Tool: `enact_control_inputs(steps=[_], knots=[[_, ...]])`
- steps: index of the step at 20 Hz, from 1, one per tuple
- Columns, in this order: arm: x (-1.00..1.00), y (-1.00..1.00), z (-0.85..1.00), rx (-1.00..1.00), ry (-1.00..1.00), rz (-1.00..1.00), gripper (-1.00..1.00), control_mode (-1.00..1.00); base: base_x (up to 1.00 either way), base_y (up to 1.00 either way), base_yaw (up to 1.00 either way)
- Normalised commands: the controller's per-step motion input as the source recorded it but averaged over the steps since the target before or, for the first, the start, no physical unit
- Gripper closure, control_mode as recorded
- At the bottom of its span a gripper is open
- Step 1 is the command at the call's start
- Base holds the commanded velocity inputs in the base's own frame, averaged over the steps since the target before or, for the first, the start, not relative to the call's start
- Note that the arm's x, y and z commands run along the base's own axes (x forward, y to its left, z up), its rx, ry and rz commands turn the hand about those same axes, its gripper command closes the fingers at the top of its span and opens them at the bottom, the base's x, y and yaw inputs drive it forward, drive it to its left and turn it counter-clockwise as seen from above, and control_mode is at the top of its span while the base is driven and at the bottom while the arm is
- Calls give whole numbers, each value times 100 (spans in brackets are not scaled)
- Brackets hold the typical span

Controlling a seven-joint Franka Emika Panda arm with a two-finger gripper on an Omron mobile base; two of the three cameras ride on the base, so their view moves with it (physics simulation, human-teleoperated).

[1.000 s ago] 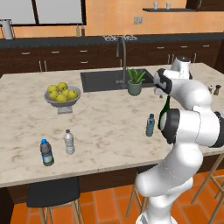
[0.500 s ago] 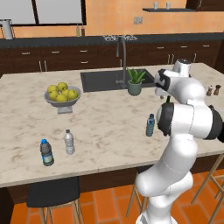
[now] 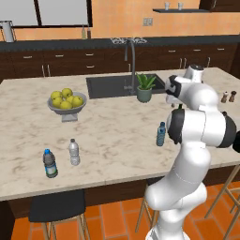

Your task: Move the plastic bottles in the middle to the plastics group, and the glass bottles in the middle to the glass group.

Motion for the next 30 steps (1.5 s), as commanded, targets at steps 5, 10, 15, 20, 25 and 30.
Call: enact_control_inputs(steps=[5, 10, 15, 20, 25, 30], knots=[[13, 0, -2, 0, 0, 0, -100, -100, 0, 0, 0], [14, 0, 0, 0, 0, 0, -100, -100, 0, 0, 0], [0, 0, -2, 0, 0, 0, 100, -100, 0, 0, 0], [0, 0, 0, 0, 0, 0, 100, -100, 0, 0, 0], [-1, 0, 0, 0, 0, 0, 100, -100, 0, 0, 0], [-7, -14, 30, 0, 0, 0, 100, -100, 0, 0, 0]])
